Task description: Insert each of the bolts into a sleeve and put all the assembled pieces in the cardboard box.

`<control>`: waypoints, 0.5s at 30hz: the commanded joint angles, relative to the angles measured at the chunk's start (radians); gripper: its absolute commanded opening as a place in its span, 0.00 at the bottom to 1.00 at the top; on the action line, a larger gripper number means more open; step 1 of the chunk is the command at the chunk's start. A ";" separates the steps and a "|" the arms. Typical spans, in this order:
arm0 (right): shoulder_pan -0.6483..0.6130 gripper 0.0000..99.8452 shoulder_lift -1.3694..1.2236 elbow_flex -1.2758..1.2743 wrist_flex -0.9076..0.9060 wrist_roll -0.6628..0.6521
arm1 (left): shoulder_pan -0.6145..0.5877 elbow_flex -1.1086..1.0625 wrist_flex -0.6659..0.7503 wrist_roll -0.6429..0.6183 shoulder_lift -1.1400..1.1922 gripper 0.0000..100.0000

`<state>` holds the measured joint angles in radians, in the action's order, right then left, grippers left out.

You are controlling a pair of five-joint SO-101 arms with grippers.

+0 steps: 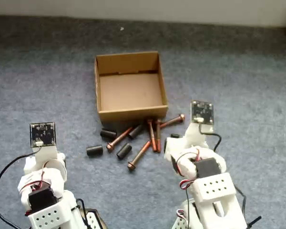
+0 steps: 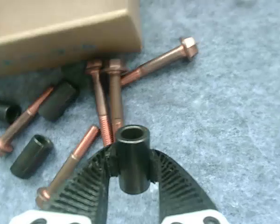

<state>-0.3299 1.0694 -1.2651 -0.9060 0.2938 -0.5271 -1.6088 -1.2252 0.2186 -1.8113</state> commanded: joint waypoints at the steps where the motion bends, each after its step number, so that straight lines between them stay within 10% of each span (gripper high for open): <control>1: 0.021 0.01 0.094 -0.021 0.038 0.034 | 0.016 0.082 0.006 0.034 -0.005 0.10; 15: 0.354 0.01 0.176 -0.027 0.101 0.130 | 0.351 0.456 -0.146 0.035 0.134 0.10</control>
<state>-0.0430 1.2229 -1.2973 -0.8569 0.4089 -0.2263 -1.2743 -1.3556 0.2463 -1.7745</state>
